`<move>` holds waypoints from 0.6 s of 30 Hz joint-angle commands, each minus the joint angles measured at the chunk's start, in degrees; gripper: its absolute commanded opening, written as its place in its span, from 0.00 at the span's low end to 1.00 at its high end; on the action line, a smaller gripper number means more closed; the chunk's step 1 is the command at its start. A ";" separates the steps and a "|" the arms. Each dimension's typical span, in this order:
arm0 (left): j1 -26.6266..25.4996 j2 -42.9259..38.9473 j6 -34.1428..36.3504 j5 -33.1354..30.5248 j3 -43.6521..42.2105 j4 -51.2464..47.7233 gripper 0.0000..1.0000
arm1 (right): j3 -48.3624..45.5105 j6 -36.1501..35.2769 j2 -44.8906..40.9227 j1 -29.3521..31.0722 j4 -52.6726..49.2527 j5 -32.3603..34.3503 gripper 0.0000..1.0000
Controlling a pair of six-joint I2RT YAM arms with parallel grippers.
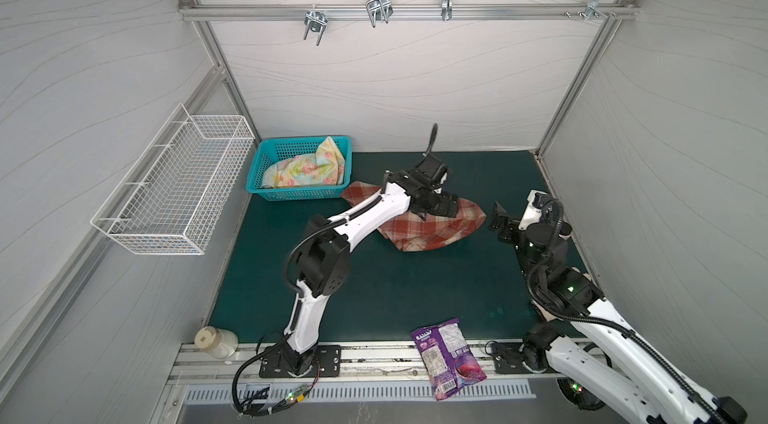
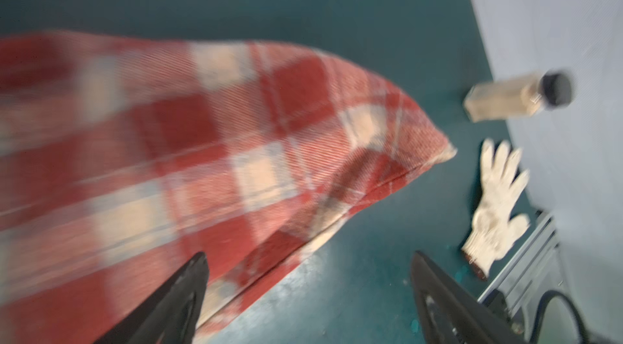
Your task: Fold and stack the skirts
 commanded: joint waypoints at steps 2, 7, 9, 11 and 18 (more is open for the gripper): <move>-0.40 -10.64 -5.41 -2.03 -12.44 8.28 0.98 | 1.21 1.69 1.95 -0.32 0.57 -2.82 0.99; -0.40 -20.31 -14.74 0.02 -30.69 21.78 0.98 | 1.37 2.82 4.36 -0.41 1.07 -5.32 0.99; -0.48 -23.01 -18.31 0.31 -35.55 26.08 0.99 | 1.20 3.28 4.70 -0.38 1.36 -6.01 0.99; -0.45 -25.39 -22.32 0.57 -40.11 30.12 0.99 | 1.18 3.75 5.32 -0.40 1.47 -6.79 0.99; -0.48 -27.82 -29.73 -0.45 -47.75 36.97 0.98 | 1.02 5.67 6.12 -0.38 1.55 -8.31 0.99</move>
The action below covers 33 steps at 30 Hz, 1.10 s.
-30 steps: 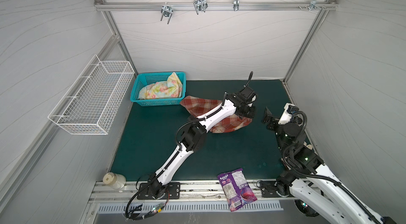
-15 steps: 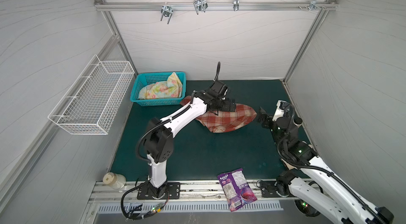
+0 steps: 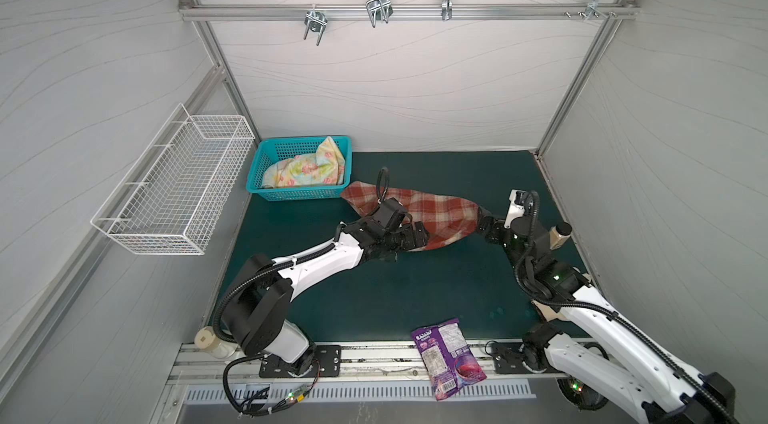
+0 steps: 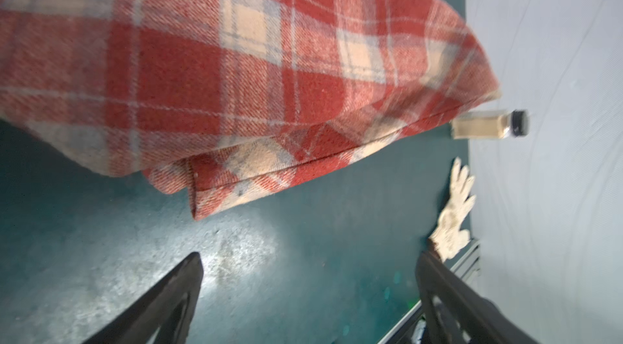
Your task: Fold and stack the skirts
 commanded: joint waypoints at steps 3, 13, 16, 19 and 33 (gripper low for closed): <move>0.03 0.00 -8.59 0.34 -3.23 12.91 0.96 | 0.82 2.36 0.15 -0.33 1.52 -1.65 0.99; -0.62 3.07 -15.30 1.52 -8.17 21.17 0.92 | -0.06 2.07 -0.47 -0.28 2.03 -2.23 0.99; -1.27 2.36 -16.22 0.26 -9.91 21.30 0.92 | -0.42 2.34 -0.41 -0.29 2.57 -2.56 0.99; -1.46 2.91 -17.32 -0.37 -11.22 22.21 0.92 | -0.50 2.86 0.07 -0.29 2.93 -2.91 0.99; -0.58 12.75 -18.56 0.66 -8.71 27.39 0.82 | -1.29 2.17 -1.61 -0.38 2.97 -3.31 0.99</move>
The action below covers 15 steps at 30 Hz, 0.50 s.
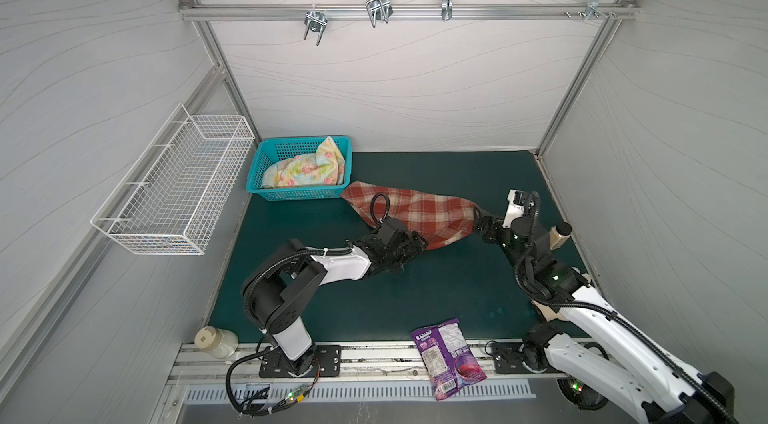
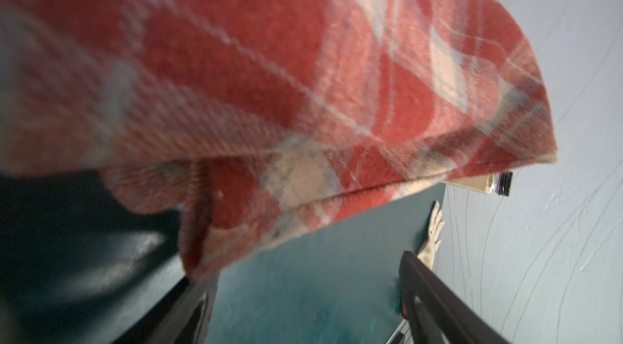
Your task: Fold and stack the skirts
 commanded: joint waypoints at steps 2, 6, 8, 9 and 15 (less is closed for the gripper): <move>0.51 2.88 -2.25 -0.39 1.19 5.20 0.81 | -0.75 -0.50 -1.59 -0.49 1.46 0.21 0.99; 1.34 4.29 -3.28 -0.18 0.95 7.17 0.75 | -1.20 -0.66 -1.69 -0.52 1.48 0.03 0.99; 1.80 4.74 -3.47 -0.01 1.16 7.37 0.72 | -1.55 -0.62 -1.84 -0.58 1.74 -0.14 0.99; 2.06 4.89 -3.45 0.05 1.28 7.36 0.70 | -1.70 -0.57 -1.88 -0.65 1.87 -0.23 0.99; 2.97 5.48 -3.17 0.44 2.19 7.05 0.48 | -2.43 -0.22 -1.93 -0.67 2.36 -0.73 0.99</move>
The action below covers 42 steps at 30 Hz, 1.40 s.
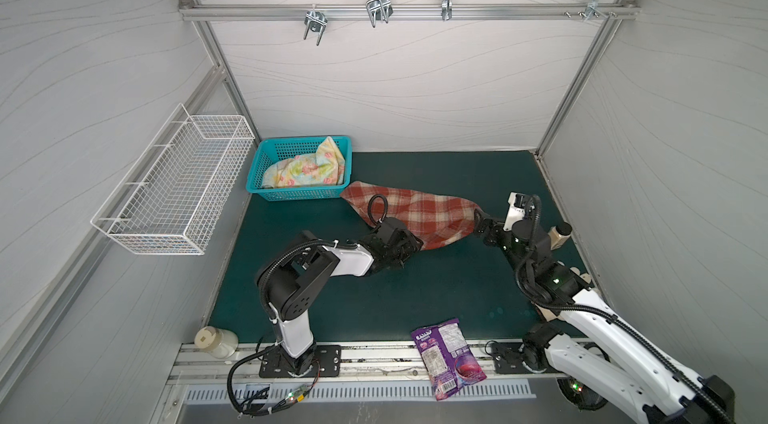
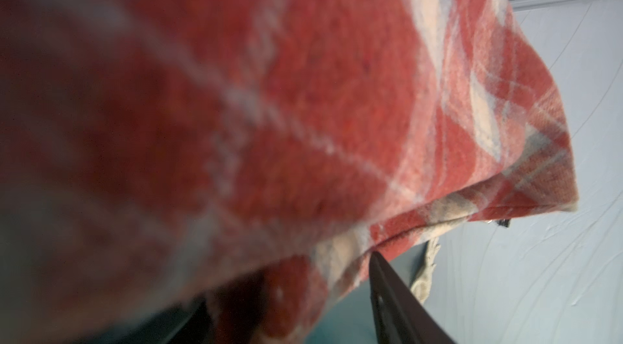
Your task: Fold and stack the skirts
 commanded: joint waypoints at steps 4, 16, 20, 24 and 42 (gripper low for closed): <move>0.72 0.46 0.12 -0.02 3.21 0.39 0.36 | -1.00 -0.03 -0.70 -0.39 1.79 -0.74 0.99; 1.07 -3.30 2.85 0.83 8.58 -6.04 0.00 | -2.47 -0.13 -2.74 -0.46 1.68 -1.45 0.99; 1.96 -7.71 6.34 1.08 12.53 -12.02 0.00 | -2.47 -0.47 -2.55 -0.59 1.89 -1.56 0.99; 3.41 -11.13 10.74 2.23 19.12 -20.21 0.00 | -2.12 -0.52 -1.33 -0.61 1.97 -2.10 0.99; 16.08 -11.94 19.15 11.16 32.39 -33.19 0.00 | 0.16 -1.69 12.74 -0.71 3.82 -0.15 0.99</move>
